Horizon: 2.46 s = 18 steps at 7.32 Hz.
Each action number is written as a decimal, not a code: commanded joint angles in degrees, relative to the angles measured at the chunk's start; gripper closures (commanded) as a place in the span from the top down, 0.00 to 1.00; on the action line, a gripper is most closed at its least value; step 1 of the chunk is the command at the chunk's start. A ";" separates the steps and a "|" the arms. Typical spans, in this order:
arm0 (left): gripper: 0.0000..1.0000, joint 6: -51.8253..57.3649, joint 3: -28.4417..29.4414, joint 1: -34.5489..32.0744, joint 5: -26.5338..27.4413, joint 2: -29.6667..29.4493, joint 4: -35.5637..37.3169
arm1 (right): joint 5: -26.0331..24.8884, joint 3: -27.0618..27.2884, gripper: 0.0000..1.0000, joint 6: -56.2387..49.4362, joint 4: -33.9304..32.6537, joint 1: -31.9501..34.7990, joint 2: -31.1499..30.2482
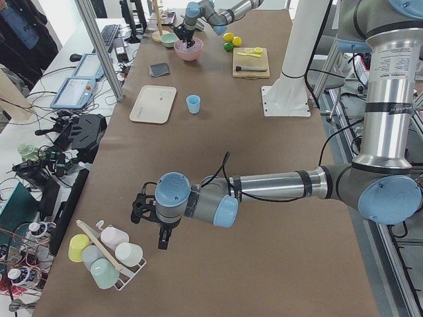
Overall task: Put ice and cherries in cup
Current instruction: 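Lower the right gripper among the ice cubes in the bowl, then close the right gripper on an ice cube and lift it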
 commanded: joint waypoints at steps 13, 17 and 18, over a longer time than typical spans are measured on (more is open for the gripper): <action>0.98 0.09 0.17 0.08 0.00 -0.08 -0.44 | -0.52 2.41 0.66 0.01 -5.55 -0.49 0.60; 0.98 0.09 0.00 0.08 0.00 -0.08 -0.53 | -1.49 1.53 0.49 -4.46 -5.55 -0.41 0.60; 0.98 0.09 0.00 0.08 0.00 -0.08 -0.53 | -1.67 1.09 0.41 -4.55 -5.55 -0.50 0.60</action>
